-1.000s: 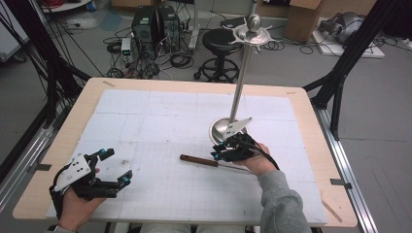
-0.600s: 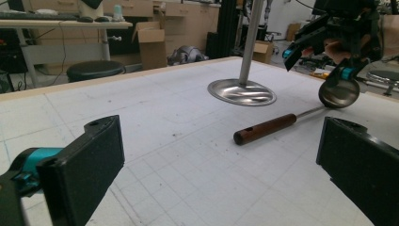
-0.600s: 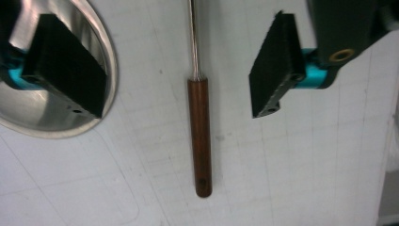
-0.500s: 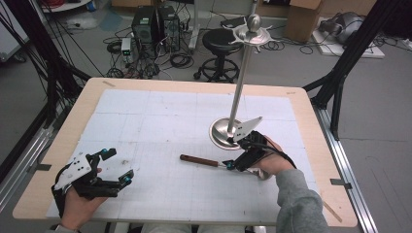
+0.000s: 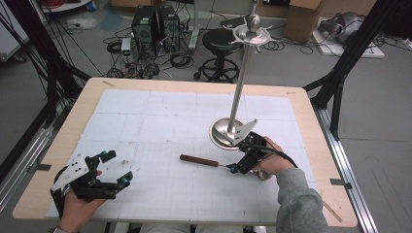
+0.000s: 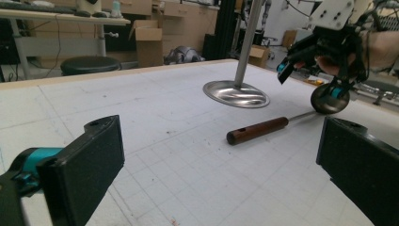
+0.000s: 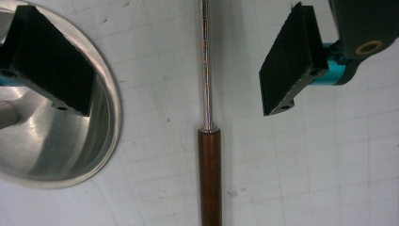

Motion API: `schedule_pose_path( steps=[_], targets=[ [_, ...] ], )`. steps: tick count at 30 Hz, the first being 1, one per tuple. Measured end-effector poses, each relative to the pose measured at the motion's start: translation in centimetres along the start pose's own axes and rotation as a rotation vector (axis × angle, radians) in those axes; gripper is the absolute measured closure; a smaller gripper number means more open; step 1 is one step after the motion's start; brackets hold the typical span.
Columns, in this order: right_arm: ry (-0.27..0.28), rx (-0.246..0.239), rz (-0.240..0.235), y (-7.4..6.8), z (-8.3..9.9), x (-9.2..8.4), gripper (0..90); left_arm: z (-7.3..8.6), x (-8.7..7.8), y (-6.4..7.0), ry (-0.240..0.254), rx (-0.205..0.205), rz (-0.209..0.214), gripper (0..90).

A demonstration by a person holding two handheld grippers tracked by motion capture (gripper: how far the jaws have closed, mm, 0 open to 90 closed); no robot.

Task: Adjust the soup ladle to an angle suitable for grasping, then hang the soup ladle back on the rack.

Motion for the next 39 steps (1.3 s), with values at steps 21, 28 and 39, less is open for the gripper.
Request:
schedule_pose_path(
  steps=[21, 28, 39],
  targets=[
    [-0.215, -0.024, -0.084, -0.5, 1.5, 2.4, 24.1, 0.4, -0.1, 0.2, -0.028, 0.026, 0.008, 1.8],
    [-0.263, -0.034, -0.094, -0.3, 1.6, 3.1, 34.7, 0.3, -0.5, 0.0, -0.024, 0.027, -0.005, 1.8],
    [-0.286, -0.090, -0.104, -0.8, 0.8, 3.6, 51.6, 0.2, -0.8, 0.0, -0.022, 0.029, -0.007, 1.8]
  ],
)
Point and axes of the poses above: each handheld gripper's, and its own axes: x roughly forward along the jaws, z roughly out of its underside, y roughly to its right, the point moved 6 cm from there along x, roughly forward along the jaws, and after that the axes turned 10 degrees about y, right-handed, at the moved point
